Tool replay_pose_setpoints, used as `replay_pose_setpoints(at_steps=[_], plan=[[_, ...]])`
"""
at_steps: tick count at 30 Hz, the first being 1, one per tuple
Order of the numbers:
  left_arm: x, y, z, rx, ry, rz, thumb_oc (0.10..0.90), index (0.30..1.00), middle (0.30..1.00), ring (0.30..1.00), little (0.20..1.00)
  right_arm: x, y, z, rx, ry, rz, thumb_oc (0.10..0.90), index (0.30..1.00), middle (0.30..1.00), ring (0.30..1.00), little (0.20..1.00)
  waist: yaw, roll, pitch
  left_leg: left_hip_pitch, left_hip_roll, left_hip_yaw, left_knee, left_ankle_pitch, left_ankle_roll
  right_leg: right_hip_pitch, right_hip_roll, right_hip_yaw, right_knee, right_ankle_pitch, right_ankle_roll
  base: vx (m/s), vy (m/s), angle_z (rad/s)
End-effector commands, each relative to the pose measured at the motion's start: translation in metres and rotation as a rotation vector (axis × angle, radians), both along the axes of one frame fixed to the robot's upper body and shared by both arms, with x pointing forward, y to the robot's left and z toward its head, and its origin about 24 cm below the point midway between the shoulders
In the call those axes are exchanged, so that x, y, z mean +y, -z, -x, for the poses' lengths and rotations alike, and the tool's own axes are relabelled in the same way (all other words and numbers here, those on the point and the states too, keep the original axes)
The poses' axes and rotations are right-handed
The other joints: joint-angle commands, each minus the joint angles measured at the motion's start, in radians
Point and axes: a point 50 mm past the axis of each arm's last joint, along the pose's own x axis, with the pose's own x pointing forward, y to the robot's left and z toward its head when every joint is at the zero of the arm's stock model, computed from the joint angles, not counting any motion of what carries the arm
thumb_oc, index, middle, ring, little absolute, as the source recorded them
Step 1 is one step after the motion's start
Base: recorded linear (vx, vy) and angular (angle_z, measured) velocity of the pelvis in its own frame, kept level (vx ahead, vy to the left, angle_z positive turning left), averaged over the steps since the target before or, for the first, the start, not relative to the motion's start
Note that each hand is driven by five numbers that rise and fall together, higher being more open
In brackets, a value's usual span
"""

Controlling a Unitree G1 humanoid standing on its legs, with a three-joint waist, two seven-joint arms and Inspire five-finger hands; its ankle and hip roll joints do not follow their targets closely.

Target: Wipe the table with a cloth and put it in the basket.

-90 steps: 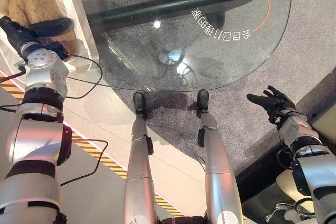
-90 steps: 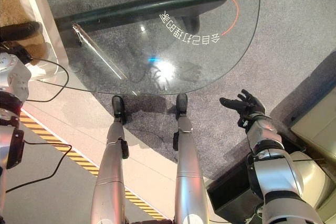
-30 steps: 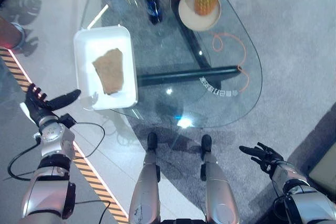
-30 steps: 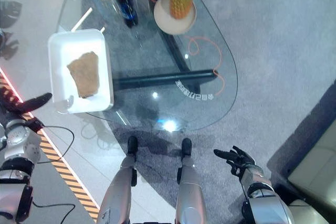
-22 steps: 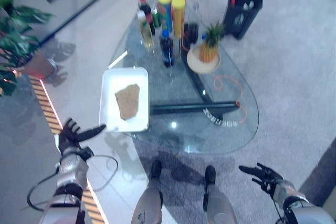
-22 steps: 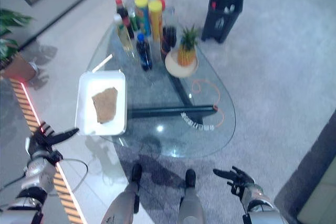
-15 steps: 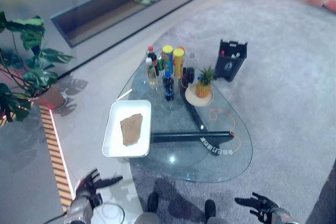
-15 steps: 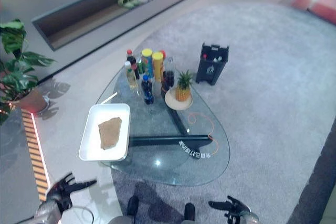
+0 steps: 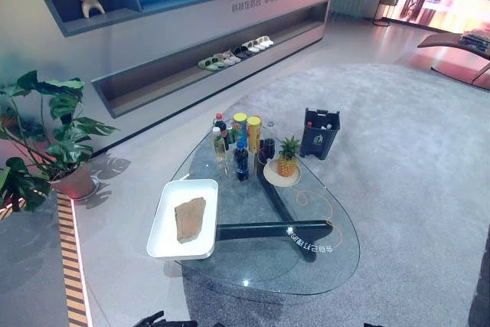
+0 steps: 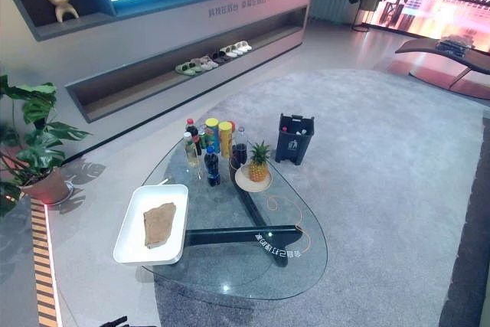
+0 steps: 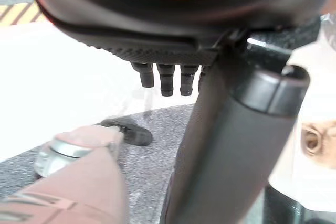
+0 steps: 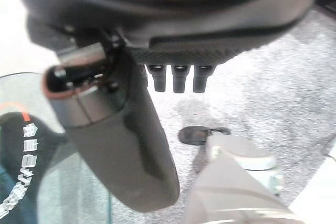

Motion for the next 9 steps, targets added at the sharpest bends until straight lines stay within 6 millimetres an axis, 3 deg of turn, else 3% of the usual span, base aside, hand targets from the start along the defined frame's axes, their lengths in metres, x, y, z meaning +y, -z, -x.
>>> replay_pose_setpoints(at_steps=[1, 9], plan=[[0.0063, -0.0043, -0.0152, -0.004, 0.03, -0.027, 0.8, 0.9, 0.9, 0.9, 0.9, -0.0056, -0.0036, -0.0117, -0.003, -0.051, 0.041, 0.8, 0.9, 0.9, 0.9, 0.9, 0.007, -0.006, 0.04, 0.063, -0.092, 0.035, 0.005, -0.086, 0.052, 0.015, 0.051, -0.034, 0.058, -0.023, -0.017, 0.0, 0.0, 0.0], [0.0043, -0.0036, -0.0158, -0.006, 0.024, -0.028, 0.8, 0.9, 0.9, 0.9, 0.9, -0.0034, -0.0023, -0.008, 0.013, -0.071, 0.036, 0.8, 0.9, 0.9, 0.9, 0.9, 0.004, -0.004, 0.04, 0.066, -0.087, 0.036, 0.005, -0.089, 0.052, 0.017, 0.049, -0.033, 0.052, -0.02, -0.015, 0.0, 0.0, 0.0]])
